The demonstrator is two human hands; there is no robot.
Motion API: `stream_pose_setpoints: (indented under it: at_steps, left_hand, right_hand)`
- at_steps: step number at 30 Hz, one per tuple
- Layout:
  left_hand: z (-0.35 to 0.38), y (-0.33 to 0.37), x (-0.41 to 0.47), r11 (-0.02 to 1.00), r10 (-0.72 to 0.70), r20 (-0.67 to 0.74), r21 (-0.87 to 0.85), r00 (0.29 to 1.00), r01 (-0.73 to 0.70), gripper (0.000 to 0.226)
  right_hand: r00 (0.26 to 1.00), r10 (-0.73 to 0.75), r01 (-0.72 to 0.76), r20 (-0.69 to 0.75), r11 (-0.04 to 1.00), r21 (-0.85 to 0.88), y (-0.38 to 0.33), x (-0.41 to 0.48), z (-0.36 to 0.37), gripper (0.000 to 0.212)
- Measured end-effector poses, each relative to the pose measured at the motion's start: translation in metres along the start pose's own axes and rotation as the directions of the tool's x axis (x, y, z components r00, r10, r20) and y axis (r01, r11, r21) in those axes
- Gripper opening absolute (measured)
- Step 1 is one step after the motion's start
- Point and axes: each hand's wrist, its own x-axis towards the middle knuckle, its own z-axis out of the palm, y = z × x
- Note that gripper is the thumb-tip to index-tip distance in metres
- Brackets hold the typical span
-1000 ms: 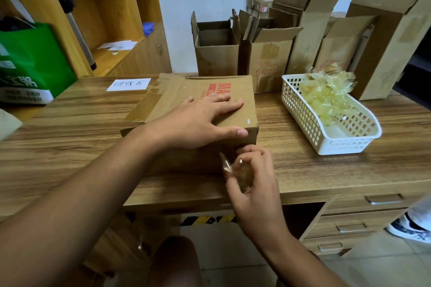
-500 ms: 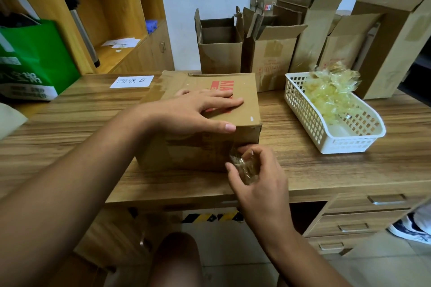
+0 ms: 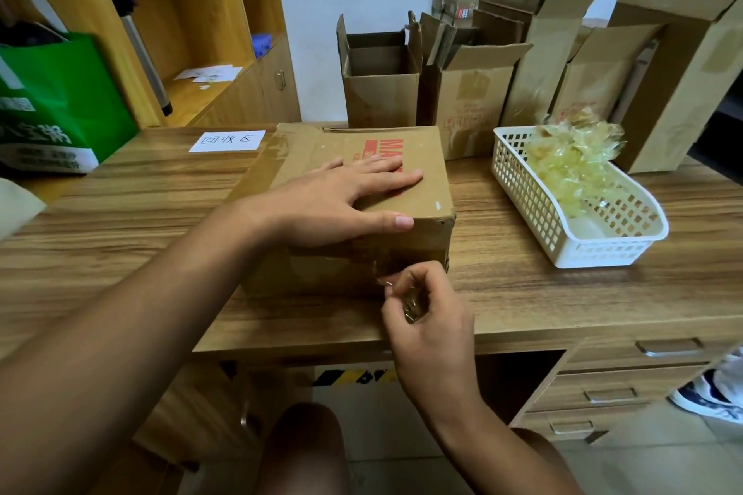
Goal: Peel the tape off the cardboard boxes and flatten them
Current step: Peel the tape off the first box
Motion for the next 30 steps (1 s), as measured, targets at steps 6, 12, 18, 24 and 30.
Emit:
stream_pose_setpoints:
  at_steps: [6,12,18,24,30]
  left_hand:
    - [0.000,0.002,0.000,1.000,-0.002,-0.005,0.005,1.000,0.002,0.072]
    - [-0.002,0.001,-0.001,1.000,-0.001,0.003,-0.020,1.000,0.001,0.073]
    - [-0.001,0.001,0.000,0.998,0.002,-0.001,-0.061,1.000,-0.002,0.073]
    - [-0.001,0.002,0.000,0.998,0.001,-0.006,-0.066,1.000,-0.001,0.073]
    - [-0.001,0.002,-0.001,0.997,0.006,-0.024,-0.074,1.000,-0.008,0.076]
  right_hand:
    - [0.993,-0.024,0.028,0.119,0.999,-0.028,0.003,-0.005,0.005,0.029]
    - [0.975,-0.027,0.032,0.220,0.999,-0.019,-0.002,-0.006,0.009,0.034]
    - [0.942,-0.022,0.013,0.335,0.999,0.030,-0.015,-0.008,0.013,0.026]
    - [0.923,-0.016,-0.018,0.384,0.996,0.084,-0.020,-0.004,0.020,0.029]
    - [0.924,-0.038,-0.046,0.382,0.977,0.207,-0.019,-0.001,0.022,0.033]
